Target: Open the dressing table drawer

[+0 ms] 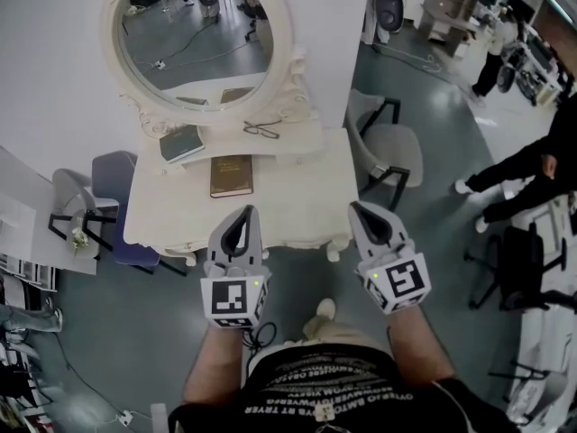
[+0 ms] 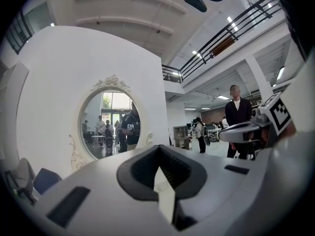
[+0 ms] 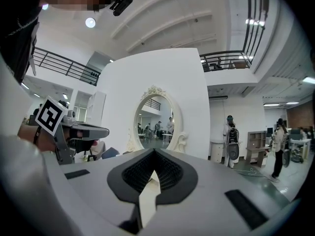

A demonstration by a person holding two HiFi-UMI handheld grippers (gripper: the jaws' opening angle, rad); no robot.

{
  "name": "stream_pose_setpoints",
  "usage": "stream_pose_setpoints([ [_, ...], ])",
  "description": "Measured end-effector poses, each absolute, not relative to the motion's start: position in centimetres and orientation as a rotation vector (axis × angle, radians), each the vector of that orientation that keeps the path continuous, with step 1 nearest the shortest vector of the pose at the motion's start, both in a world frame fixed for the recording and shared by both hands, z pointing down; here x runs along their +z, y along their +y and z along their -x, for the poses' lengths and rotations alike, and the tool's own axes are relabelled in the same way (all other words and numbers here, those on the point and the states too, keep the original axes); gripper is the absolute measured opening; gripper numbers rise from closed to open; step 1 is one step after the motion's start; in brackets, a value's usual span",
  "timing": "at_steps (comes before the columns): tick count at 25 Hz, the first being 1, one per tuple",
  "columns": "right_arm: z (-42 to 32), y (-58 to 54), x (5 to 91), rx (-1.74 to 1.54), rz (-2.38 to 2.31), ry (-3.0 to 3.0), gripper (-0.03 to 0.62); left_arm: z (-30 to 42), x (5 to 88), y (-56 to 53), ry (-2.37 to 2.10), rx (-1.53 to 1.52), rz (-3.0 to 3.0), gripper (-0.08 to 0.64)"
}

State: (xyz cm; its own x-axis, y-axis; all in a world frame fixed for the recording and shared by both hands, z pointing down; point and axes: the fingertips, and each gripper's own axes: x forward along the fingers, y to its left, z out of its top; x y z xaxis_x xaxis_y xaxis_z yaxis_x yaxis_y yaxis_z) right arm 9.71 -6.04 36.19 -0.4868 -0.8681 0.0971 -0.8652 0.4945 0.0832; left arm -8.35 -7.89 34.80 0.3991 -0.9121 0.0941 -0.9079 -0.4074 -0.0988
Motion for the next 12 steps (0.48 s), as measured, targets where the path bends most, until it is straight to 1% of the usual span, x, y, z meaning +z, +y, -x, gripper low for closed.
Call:
stream_pose_setpoints([
  [12, -13.5, -11.8, 36.8, -0.019, -1.472, -2.653, 0.002, 4.8, 35.4, -12.9, 1.747, -0.235, 2.553, 0.002],
])
